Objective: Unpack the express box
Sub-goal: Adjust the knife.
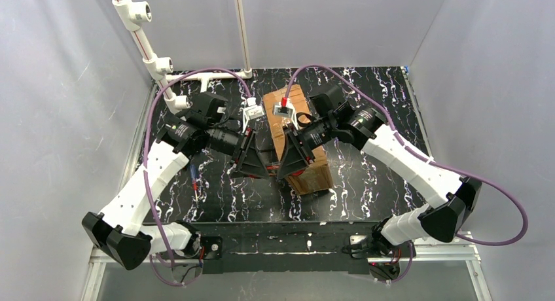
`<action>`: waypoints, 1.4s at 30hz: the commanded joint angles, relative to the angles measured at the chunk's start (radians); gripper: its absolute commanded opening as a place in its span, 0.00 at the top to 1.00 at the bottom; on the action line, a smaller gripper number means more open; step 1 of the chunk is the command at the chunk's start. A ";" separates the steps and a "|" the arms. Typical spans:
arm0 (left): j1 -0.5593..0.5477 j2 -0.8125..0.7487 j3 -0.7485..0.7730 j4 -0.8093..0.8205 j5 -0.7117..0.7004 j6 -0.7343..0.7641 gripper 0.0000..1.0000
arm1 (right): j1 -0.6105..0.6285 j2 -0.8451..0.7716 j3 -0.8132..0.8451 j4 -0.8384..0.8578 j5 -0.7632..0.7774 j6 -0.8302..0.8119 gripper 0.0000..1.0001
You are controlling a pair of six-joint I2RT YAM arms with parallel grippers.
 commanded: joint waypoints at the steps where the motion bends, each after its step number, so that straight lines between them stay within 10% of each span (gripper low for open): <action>1: 0.001 -0.025 -0.010 0.029 0.092 -0.014 0.73 | 0.005 -0.039 0.009 0.097 0.001 0.038 0.99; 4: 0.002 -0.036 -0.009 0.034 0.072 -0.005 1.00 | 0.005 -0.043 0.007 0.114 0.008 0.053 0.96; 11: 0.003 -0.141 -0.069 0.268 0.026 -0.139 1.00 | -0.010 -0.119 -0.041 0.220 0.224 0.128 0.15; 14: 0.005 -0.184 -0.125 0.455 0.019 -0.236 1.00 | -0.029 -0.177 -0.134 0.408 0.314 0.305 0.02; 23: 0.009 -0.255 -0.275 0.949 -0.108 -0.539 1.00 | -0.044 -0.319 -0.351 0.947 0.459 0.687 0.02; 31: 0.009 -0.246 -0.300 1.113 -0.174 -0.639 1.00 | -0.044 -0.300 -0.426 1.209 0.480 0.849 0.46; 36: 0.009 -0.241 -0.301 1.149 -0.214 -0.676 1.00 | -0.045 -0.313 -0.449 1.290 0.475 0.868 0.34; 42: 0.009 -0.219 -0.305 1.201 -0.222 -0.717 1.00 | -0.044 -0.294 -0.461 1.363 0.460 0.911 0.66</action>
